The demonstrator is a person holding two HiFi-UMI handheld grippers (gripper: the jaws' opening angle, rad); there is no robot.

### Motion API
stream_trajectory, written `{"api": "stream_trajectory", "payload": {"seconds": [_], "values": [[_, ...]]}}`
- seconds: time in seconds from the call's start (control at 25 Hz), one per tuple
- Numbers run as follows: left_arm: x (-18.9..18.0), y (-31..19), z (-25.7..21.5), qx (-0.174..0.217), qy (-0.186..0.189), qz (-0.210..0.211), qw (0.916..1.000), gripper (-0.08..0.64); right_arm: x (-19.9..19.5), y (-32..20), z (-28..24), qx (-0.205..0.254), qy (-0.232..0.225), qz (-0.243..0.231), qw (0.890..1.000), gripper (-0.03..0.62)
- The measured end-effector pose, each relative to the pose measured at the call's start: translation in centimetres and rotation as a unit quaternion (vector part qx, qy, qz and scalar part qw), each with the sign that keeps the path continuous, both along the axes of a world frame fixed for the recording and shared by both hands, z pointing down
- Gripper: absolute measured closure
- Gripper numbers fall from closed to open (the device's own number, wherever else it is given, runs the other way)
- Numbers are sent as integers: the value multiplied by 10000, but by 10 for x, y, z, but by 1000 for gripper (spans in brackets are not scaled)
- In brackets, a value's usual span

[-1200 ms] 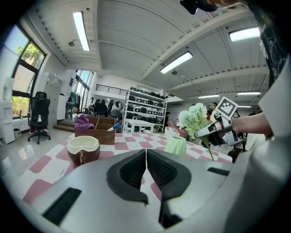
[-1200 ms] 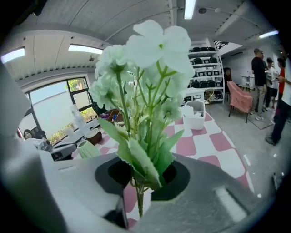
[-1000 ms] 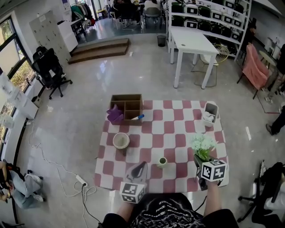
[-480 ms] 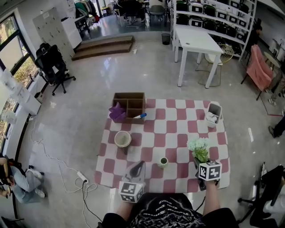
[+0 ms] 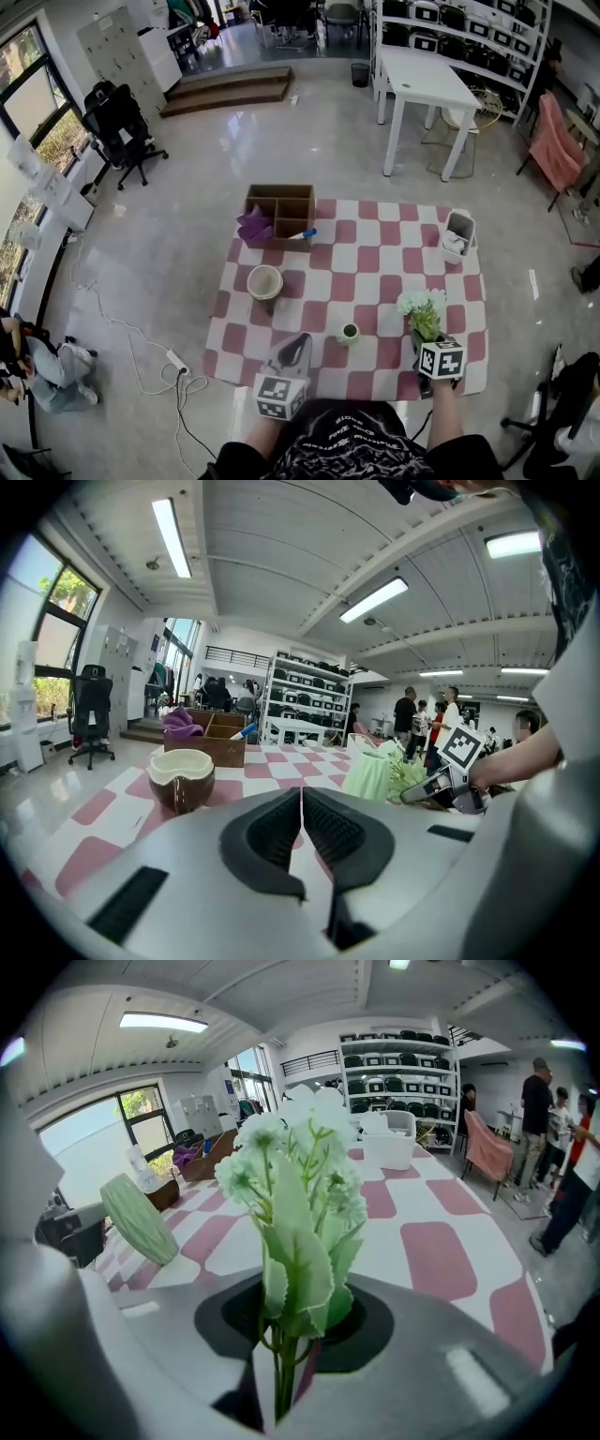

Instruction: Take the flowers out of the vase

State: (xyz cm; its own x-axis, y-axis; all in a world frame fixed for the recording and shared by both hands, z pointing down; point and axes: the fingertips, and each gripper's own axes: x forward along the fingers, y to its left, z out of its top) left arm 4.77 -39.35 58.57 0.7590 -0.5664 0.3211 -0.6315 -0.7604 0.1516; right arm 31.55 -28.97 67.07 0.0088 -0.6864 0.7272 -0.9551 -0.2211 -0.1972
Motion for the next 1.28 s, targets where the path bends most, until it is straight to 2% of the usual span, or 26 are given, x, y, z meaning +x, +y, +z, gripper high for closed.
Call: {"api": "stream_trajectory", "payload": {"seconds": [0.24,0.36,0.44,0.72,0.84,0.96,1.12,1.28], "values": [[1,3,1,-21,15,11,10000,545,-3,-2,1,52,2,39,10000,461],[-2,4,5,-22,-12,-4,10000,545,-8,-3,-1,130,-48,31,9999,393],[-2,4,5,-23,11,-9,10000,545,-8,-3,-5,241,-69,65,9997,307],[-2,6,4,-3,88,8,10000,545,-4,-5,-31,792,-26,243,9966,195],[-4,6,-2,113,174,-19,9998,545,4,-2,-55,1221,115,561,9909,169],[-6,5,-8,135,241,-17,9996,545,10,3,-88,1847,100,900,9786,167],[-8,5,-24,170,392,6,9991,545,4,7,-120,2322,133,832,9690,167],[-11,0,-50,403,640,80,9971,545,-5,10,-144,2557,285,753,9634,167]]}}
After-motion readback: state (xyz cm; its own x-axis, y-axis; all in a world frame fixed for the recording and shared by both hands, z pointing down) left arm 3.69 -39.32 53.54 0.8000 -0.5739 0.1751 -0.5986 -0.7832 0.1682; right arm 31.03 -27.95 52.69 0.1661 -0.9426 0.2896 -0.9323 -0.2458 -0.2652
